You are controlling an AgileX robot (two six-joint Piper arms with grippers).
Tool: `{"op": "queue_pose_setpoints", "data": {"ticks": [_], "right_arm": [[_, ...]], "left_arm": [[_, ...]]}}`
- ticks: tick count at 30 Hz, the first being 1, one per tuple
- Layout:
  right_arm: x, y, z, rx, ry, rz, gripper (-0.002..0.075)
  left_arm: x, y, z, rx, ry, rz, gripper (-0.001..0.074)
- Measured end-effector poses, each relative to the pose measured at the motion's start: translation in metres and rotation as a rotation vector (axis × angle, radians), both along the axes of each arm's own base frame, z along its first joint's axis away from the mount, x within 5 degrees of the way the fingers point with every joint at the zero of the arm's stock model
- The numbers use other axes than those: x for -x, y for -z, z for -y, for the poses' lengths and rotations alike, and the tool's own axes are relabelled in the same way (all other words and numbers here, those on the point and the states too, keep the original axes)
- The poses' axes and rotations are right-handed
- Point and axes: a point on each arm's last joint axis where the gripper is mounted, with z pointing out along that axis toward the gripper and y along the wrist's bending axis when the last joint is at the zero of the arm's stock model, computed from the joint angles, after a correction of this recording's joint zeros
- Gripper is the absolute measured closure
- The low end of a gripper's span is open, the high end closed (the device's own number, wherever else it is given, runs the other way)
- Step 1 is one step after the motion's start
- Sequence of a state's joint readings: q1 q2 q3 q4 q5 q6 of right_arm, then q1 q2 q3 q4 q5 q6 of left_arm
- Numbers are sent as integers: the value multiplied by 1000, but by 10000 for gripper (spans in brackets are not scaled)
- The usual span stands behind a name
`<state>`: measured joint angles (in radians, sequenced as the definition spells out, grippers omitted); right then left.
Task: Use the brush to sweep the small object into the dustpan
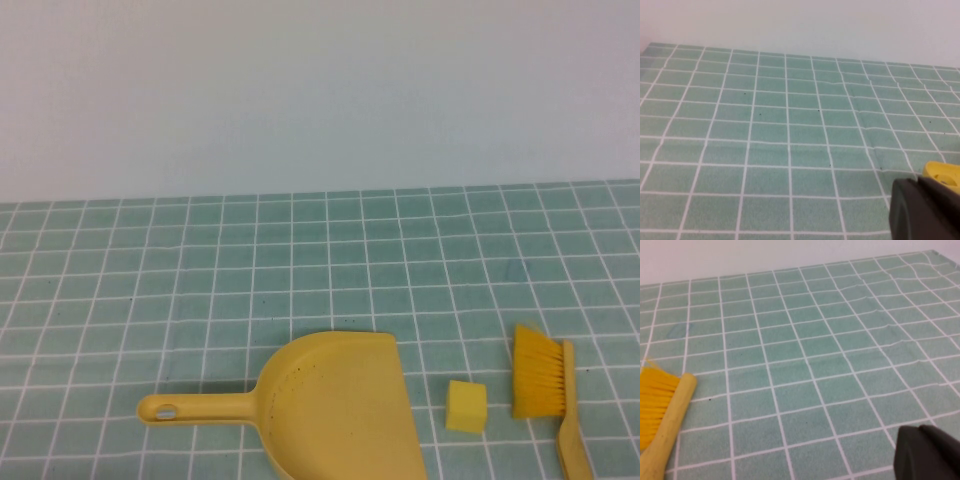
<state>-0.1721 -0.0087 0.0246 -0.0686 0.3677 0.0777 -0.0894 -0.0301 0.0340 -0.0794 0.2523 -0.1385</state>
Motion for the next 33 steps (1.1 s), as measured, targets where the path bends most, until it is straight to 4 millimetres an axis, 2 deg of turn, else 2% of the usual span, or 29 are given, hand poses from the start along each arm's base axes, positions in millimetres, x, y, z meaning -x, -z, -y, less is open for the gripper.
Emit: {"op": "queue_pose_setpoints", "data": {"ticks": [11, 15, 18, 24, 28, 33], "right_arm": [[0, 0, 0, 2, 0, 0, 727], [0, -1, 2, 61, -2, 2, 727], [-1, -4, 2, 74, -5, 41, 727], [-6, -29, 0, 98, -24, 323, 727], [-5, -50, -2, 135, -37, 544, 727], [0, -65, -4, 164, -46, 719, 727]], "left_arm": [[-1, -9, 0, 26, -6, 93, 735], [-1, -9, 0, 21, -6, 95, 735], [-2, -13, 0, 125, -12, 129, 735], [-2, -25, -1, 467, -43, 223, 735], [-2, -25, -1, 485, -44, 221, 735], [0, -37, -8, 604, -81, 358, 735]]}}
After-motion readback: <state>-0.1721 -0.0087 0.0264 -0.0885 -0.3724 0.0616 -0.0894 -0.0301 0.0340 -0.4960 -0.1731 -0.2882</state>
